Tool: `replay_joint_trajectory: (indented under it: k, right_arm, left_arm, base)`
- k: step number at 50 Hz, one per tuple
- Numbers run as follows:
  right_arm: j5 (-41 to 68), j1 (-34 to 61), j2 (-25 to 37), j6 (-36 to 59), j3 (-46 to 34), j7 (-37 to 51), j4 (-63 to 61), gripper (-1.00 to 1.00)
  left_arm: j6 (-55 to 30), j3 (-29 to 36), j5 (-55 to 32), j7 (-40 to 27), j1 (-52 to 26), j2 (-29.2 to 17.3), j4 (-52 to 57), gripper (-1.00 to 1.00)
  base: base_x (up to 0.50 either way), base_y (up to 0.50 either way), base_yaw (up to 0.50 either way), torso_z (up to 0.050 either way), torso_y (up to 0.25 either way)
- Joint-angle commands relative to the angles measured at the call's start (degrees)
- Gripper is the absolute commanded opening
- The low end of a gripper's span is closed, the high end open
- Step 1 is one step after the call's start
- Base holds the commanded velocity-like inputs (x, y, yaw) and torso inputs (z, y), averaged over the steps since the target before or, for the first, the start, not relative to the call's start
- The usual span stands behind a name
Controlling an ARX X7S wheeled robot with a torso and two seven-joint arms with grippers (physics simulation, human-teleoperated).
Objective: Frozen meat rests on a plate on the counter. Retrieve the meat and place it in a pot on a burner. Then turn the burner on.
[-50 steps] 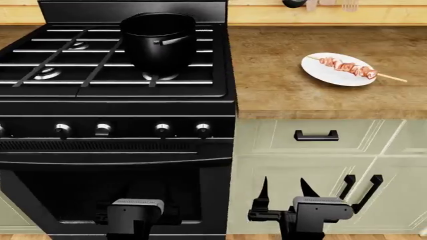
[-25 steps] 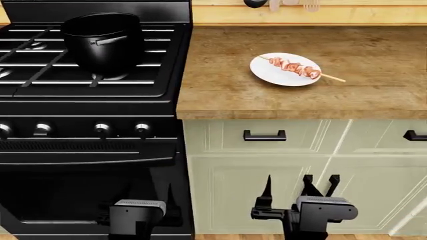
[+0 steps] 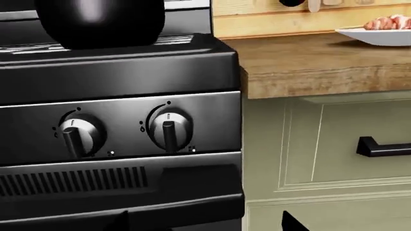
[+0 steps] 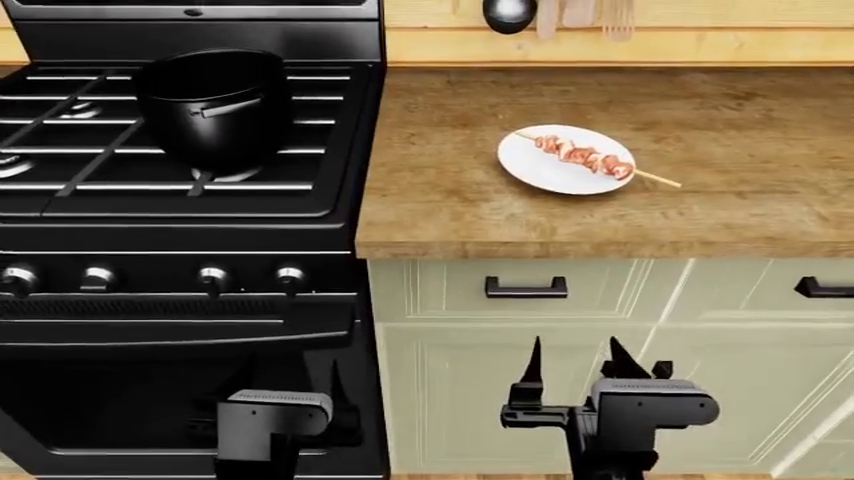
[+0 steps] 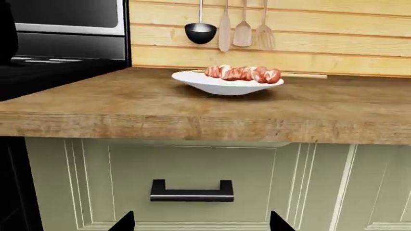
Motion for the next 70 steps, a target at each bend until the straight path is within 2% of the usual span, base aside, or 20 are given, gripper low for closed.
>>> replay_joint_trajectory:
  k: [1,6,11,13,19,24,27,28,29,31,34,36,40,44,49,63,70]
  right_arm:
    - [-2.7,1.3,4.1,14.1,-1.8,0.2,-14.7,1.00]
    - [-0.9,4.2,6.1,23.9,-0.9,-1.3,-23.6,1.00]
    - [4.0,8.9,8.5,37.7,0.6,-5.0,-31.7,1.00]
    - [5.1,11.5,9.3,42.2,1.3,-5.4,-35.4,1.00]
    - [10.1,20.4,10.3,57.2,4.0,-7.2,-41.5,1.00]
    - [15.8,30.6,9.5,74.3,7.3,-9.3,-46.8,1.00]
    - [18.9,37.7,7.9,85.4,10.3,-10.4,-49.6,1.00]
    - [22.6,39.5,8.6,86.7,11.0,-8.6,-49.3,1.00]
    - [31.2,41.1,10.6,86.7,12.2,-3.0,-48.0,1.00]
    - [48.4,45.5,15.4,86.7,14.5,14.0,-43.6,1.00]
    - [74.1,52.0,19.5,86.4,12.9,35.7,-36.7,1.00]
    - [88.3,54.8,21.3,85.3,10.6,44.0,-33.3,1.00]
    - [100.3,59.9,25.2,81.2,5.8,54.7,-28.8,1.00]
    - [105.9,64.7,27.8,79.2,1.0,59.9,-26.6,1.00]
    - [107.9,68.8,29.2,78.0,-1.3,62.1,-24.9,1.00]
    - [108.1,67.7,30.2,76.3,-2.8,61.3,-21.7,1.00]
    - [107.4,67.1,30.5,75.8,-2.4,60.1,-21.6,1.00]
  left_arm:
    - [-14.2,-0.5,-1.7,-0.5,-1.6,-2.4,11.6,1.00]
    - [-23.5,-0.9,-4.8,1.4,-4.3,-4.3,19.1,1.00]
    - [-35.3,-1.2,-8.3,2.5,-6.8,-6.2,28.5,1.00]
    - [-37.4,-1.0,-9.0,3.4,-8.2,-7.2,30.2,1.00]
    - [-47.5,-3.5,-14.3,4.9,-14.9,-7.8,35.0,1.00]
    - [-58.6,-8.5,-20.5,5.2,-21.9,-7.0,38.5,1.00]
    - [-64.7,-9.3,-23.0,4.9,-23.8,-7.5,42.3,1.00]
    - [-66.7,-10.0,-23.8,4.7,-24.8,-7.4,43.3,1.00]
    - [-68.9,-10.8,-24.7,4.4,-26.1,-7.2,44.4,1.00]
    - [-73.1,-12.7,-26.6,4.4,-28.6,-6.7,46.1,1.00]
    - [-78.0,-14.8,-29.0,4.6,-31.4,-6.3,48.5,1.00]
    - [-80.7,-16.0,-30.3,4.5,-33.3,-6.0,49.3,1.00]
    - [-84.8,-18.4,-33.9,3.3,-37.0,-5.6,49.3,1.00]
    - [-84.8,-19.8,-45.0,-5.0,-40.3,-7.5,45.1,1.00]
    - [-84.4,-20.8,-52.8,-11.3,-43.9,-8.6,41.6,1.00]
    - [-80.4,-18.8,-53.7,-12.4,-43.6,-10.8,38.8,1.00]
    - [-79.6,-18.3,-55.0,-12.4,-43.7,-11.5,39.2,1.00]
  base:
    - [0.00,0.00,0.00,0.050,0.025]
    - [0.00,0.00,0.00,0.050,0.029]
    - [0.00,0.00,0.00,0.050,0.028]
    - [0.00,0.00,0.00,0.050,0.026]
    - [0.00,0.00,0.00,0.050,0.028]
    - [0.00,0.00,0.00,0.050,0.029]
    - [0.00,0.00,0.00,0.047,0.026]
    - [0.00,0.00,0.00,0.031,0.010]
    - [0.00,0.00,0.00,0.016,0.000]
    - [0.00,0.00,0.00,0.005,0.000]
    - [0.00,0.00,0.00,0.000,0.000]
    - [0.00,0.00,0.00,0.000,0.000]
    - [0.00,0.00,0.00,0.000,0.000]
    - [0.00,0.00,0.00,0.000,0.000]
    - [0.00,0.00,0.00,0.000,0.000]
    - [0.01,0.00,0.00,0.000,0.000]
    - [0.47,0.00,0.00,0.000,0.000]
